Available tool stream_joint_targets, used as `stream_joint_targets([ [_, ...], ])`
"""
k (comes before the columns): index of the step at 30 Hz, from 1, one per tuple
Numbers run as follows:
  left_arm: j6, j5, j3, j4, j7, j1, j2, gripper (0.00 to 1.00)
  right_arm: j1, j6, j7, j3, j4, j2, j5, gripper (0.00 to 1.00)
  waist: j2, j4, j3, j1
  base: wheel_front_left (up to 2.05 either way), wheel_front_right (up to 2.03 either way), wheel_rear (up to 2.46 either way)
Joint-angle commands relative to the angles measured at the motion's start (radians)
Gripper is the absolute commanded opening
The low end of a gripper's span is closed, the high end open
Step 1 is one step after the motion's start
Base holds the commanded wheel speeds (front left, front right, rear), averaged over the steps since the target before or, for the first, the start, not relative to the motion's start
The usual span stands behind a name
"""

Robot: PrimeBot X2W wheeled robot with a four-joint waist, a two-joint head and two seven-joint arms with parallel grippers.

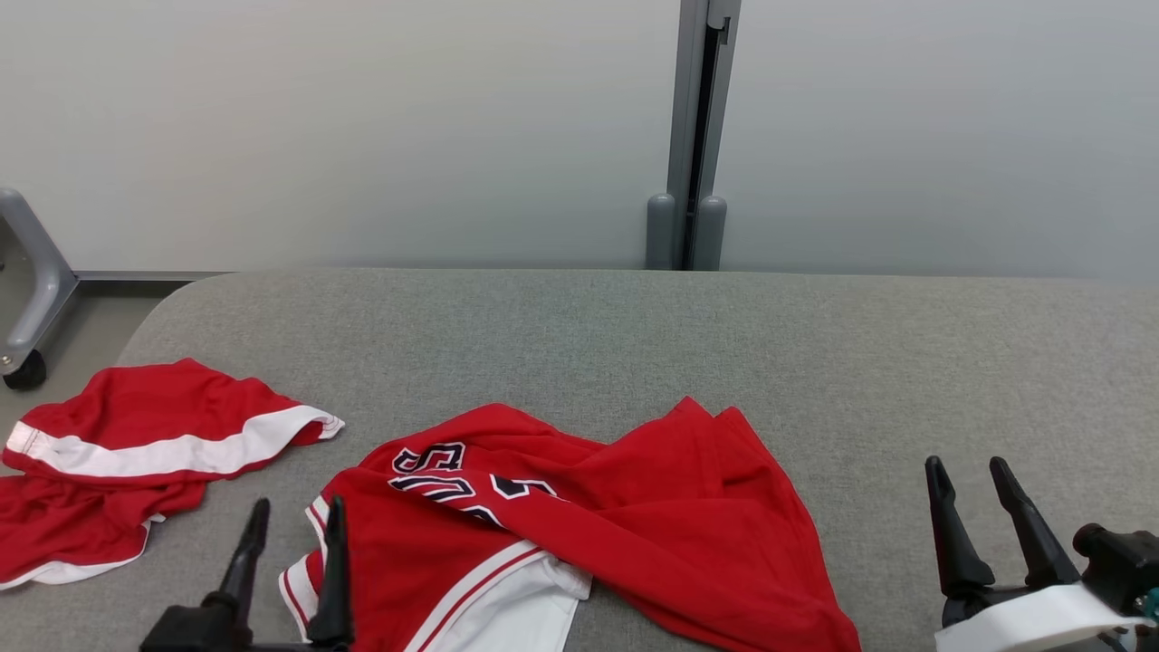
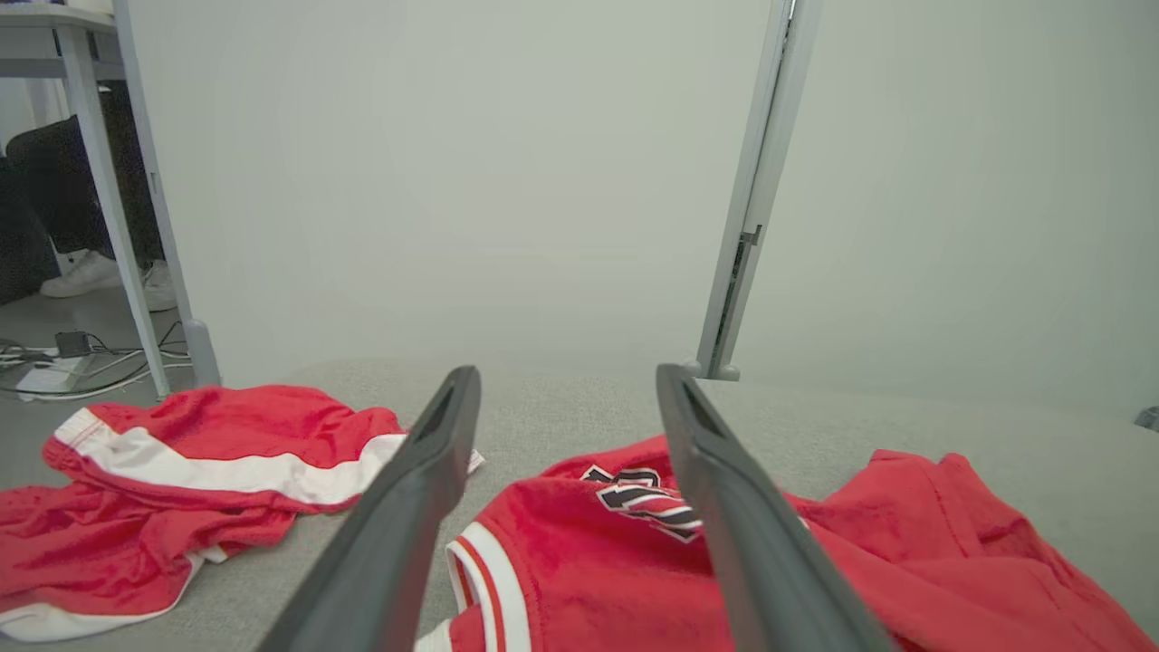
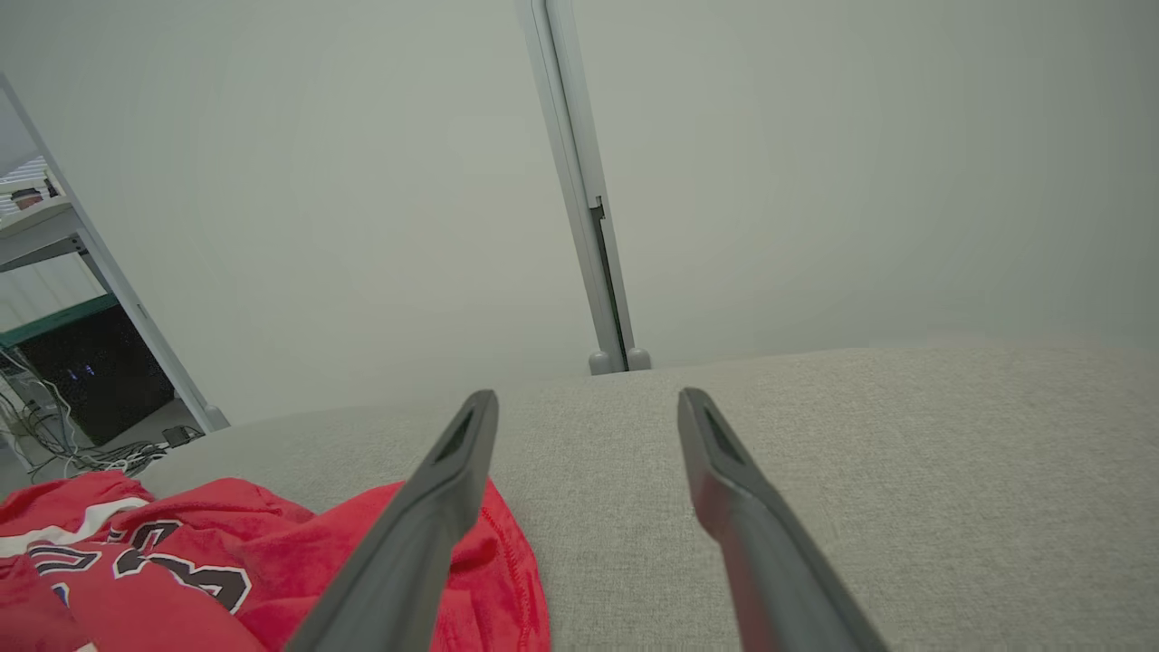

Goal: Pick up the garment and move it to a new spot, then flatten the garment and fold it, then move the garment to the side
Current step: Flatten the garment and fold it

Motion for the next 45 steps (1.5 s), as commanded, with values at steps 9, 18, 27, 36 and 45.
stream_joint_targets([
  [9,-0.063,-0.031,-0.117,0.058,0.173,0.028,-0.014,1.0,-0.011,0.001,0.118,0.22,0.103,-0.084,0.166,1.0,-0.0001,0.015,0.006,0.0,0.0,0.0,0.0],
  [18,-0.116,-0.136,-0.222,0.137,0.411,0.029,-0.032,1.0,-0.069,0.001,0.216,0.365,0.184,-0.107,0.267,1.0,-0.0001,0.028,0.023,0.0,0.0,0.0,0.0],
  [27,-0.127,-0.223,-0.248,0.212,0.532,0.011,-0.035,1.0,-0.122,0.001,0.218,0.436,0.234,-0.104,0.29,1.0,-0.0001,0.029,0.041,0.0,0.0,0.0,0.0],
  [36,-0.135,-0.279,-0.261,0.292,0.536,-0.03,-0.046,1.0,-0.156,0.001,0.231,0.467,0.297,-0.093,0.307,0.98,-0.0001,0.022,0.053,0.0,0.0,0.0,0.0],
  [45,-0.134,-0.314,-0.283,0.364,0.535,-0.068,-0.053,1.0,-0.174,0.001,0.249,0.493,0.355,-0.074,0.313,0.67,-0.0001,0.018,0.065,0.0,0.0,0.0,0.0],
])
